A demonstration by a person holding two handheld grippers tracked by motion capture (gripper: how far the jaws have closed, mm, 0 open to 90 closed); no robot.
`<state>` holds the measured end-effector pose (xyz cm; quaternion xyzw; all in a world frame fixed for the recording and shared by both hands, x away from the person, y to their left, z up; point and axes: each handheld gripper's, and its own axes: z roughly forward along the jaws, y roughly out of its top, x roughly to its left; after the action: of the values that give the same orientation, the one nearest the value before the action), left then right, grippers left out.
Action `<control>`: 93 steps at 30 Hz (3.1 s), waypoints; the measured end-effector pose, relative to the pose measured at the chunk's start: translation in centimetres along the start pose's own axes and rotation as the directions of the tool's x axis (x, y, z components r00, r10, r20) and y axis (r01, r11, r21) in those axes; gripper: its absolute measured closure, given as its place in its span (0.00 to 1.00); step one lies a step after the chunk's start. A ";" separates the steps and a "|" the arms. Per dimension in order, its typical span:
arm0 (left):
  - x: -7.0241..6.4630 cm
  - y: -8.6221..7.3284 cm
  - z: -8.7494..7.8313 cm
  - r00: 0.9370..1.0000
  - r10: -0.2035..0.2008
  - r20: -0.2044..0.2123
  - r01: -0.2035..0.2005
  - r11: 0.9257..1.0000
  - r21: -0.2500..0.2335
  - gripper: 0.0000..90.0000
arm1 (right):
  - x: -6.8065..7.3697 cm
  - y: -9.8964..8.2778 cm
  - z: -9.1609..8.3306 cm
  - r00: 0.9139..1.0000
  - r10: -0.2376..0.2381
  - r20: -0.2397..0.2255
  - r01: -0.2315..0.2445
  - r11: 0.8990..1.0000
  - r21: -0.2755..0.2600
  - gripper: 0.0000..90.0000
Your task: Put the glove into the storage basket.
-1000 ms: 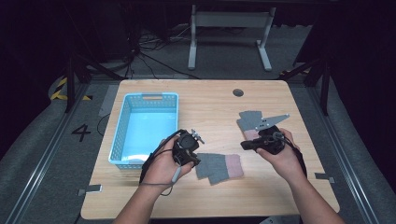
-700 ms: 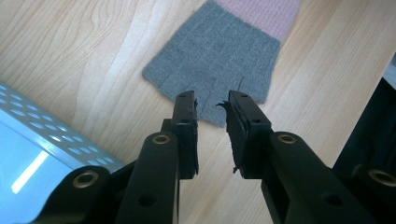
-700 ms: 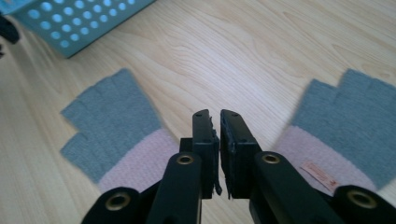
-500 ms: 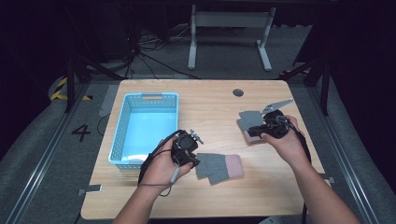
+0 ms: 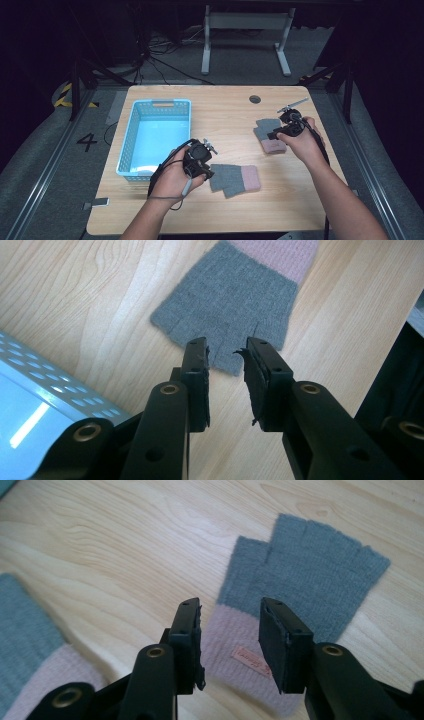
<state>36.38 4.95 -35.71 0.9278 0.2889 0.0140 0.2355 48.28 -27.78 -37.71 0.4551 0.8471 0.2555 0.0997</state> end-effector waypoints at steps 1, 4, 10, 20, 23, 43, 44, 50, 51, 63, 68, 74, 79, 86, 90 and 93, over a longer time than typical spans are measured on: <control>0.0 0.0 0.0 1.000 0.000 0.000 0.000 1.000 0.000 0.80 | 0.0 0.0 0.0 1.000 0.000 0.000 0.000 1.000 0.000 0.68; 0.0 0.0 0.0 1.000 0.000 0.000 0.000 1.000 -0.002 0.79 | -0.8 0.2 1.2 0.999 0.041 0.012 -0.042 0.999 0.029 0.66; 0.1 -0.1 -0.1 1.000 -0.002 -0.001 0.002 1.000 -0.004 0.79 | -2.0 0.1 3.0 0.997 0.069 0.043 -0.072 0.995 0.069 0.62; 0.2 -0.3 -0.2 1.000 -0.018 -0.006 0.017 1.000 -0.010 0.79 | -3.1 0.1 4.8 0.992 0.112 0.066 -0.117 0.989 0.088 0.61; 0.2 -0.3 -0.2 1.000 -0.015 -0.008 0.014 1.000 -0.005 0.79 | -3.2 0.0 5.0 0.991 0.119 0.067 -0.125 0.988 0.089 0.61; 0.1 0.0 0.3 1.000 0.000 -0.002 0.000 1.000 0.012 0.79 | -2.8 0.5 5.9 0.984 0.141 0.108 -0.154 0.981 0.122 0.80; 0.1 0.0 0.3 1.000 0.003 -0.003 -0.003 1.000 0.012 0.79 | -2.9 0.4 5.9 0.984 0.141 0.106 -0.153 0.981 0.119 0.82; 0.2 0.1 0.4 1.000 0.000 -0.005 0.000 1.000 0.014 0.79 | -2.6 0.2 5.9 0.988 0.112 0.102 -0.122 0.987 0.103 0.89; 0.2 0.2 0.4 1.000 0.004 -0.004 -0.004 1.000 0.014 0.79 | -2.5 0.2 5.9 0.989 0.109 0.105 -0.119 0.988 0.100 0.90; 0.5 0.6 0.0 1.000 0.010 0.003 -0.010 1.000 -0.001 0.79 | -1.6 0.2 3.9 0.996 0.051 0.071 -0.056 0.996 0.073 0.95; 0.4 0.6 -0.1 1.000 0.010 0.003 -0.010 1.000 -0.007 0.79 | -1.1 0.2 2.8 0.997 0.035 0.062 -0.038 0.998 0.054 0.95; 0.4 0.7 -0.2 1.000 0.012 0.004 -0.012 1.000 -0.006 0.79 | -0.4 0.3 1.0 0.999 0.016 0.044 -0.017 1.000 0.020 0.95; 0.3 0.6 -0.3 1.000 0.002 0.003 -0.002 1.000 -0.010 0.79 | 0.0 0.4 0.0 0.999 0.004 0.032 -0.004 1.000 0.003 0.95; 0.3 0.6 -0.5 1.000 0.008 0.005 -0.008 1.000 -0.008 0.79 | 0.5 0.4 -1.2 1.000 -0.009 0.014 0.009 1.000 -0.009 0.95; 0.3 0.6 -0.6 1.000 0.007 0.005 -0.006 1.000 -0.012 0.79 | 1.0 0.4 -2.2 0.999 -0.032 0.006 0.033 0.999 -0.015 0.95; 0.2 0.6 -0.6 1.000 0.006 0.003 -0.006 1.000 -0.009 0.79 | 1.4 0.4 -2.6 0.999 -0.052 -0.005 0.052 0.999 -0.012 0.95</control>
<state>36.72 4.91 -34.92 0.9277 0.2856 0.0148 0.2399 46.76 -27.35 -35.17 0.4315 0.8574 0.2592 0.1067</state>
